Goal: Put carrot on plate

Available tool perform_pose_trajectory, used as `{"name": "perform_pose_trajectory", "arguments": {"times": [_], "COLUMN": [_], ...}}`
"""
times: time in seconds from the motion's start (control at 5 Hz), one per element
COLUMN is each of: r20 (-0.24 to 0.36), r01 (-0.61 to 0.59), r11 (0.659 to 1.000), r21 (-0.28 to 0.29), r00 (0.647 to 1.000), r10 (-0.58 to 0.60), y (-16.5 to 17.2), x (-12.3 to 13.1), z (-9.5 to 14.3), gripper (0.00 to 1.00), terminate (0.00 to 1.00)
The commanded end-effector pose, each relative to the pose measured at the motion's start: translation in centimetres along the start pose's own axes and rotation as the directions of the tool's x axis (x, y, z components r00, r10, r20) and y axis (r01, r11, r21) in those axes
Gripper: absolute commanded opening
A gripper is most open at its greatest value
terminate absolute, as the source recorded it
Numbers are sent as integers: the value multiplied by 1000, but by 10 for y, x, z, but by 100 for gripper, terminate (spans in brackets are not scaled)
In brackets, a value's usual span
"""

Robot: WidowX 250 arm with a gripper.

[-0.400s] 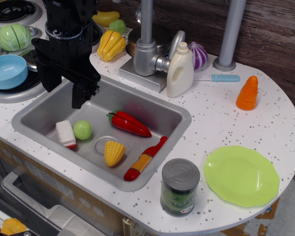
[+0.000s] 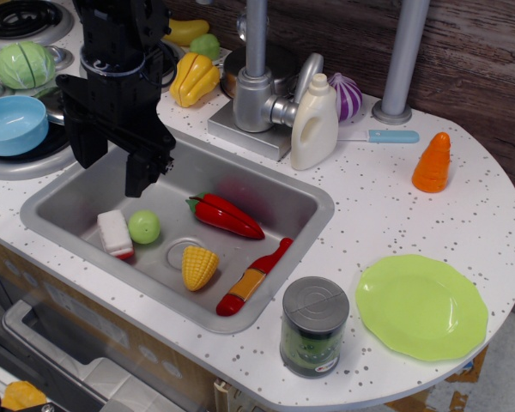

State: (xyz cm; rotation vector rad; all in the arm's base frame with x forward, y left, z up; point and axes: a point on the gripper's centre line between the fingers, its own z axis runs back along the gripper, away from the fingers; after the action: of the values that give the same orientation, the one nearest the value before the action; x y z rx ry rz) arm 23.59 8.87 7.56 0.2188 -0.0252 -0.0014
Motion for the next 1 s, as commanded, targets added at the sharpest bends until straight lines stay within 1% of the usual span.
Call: {"name": "perform_pose_trajectory", "arguments": {"times": [0.0, 0.2, 0.4, 0.6, 0.8], "r20": [63, 90, 84, 134, 164], "r01": [-33, -69, -25, 17, 60], "r11": [999, 998, 1000, 1000, 996], "r21": [-17, 6, 1, -4, -69], "r00": [997, 994, 996, 991, 985], "r10": [34, 68, 25, -16, -48], "y": [-47, -92, -136, -184, -206], "x": [41, 63, 102, 125, 146], "z": [49, 78, 112, 127, 122], "gripper": [100, 100, 100, 100, 100], "terminate": [0, 0, 0, 0, 0]}}
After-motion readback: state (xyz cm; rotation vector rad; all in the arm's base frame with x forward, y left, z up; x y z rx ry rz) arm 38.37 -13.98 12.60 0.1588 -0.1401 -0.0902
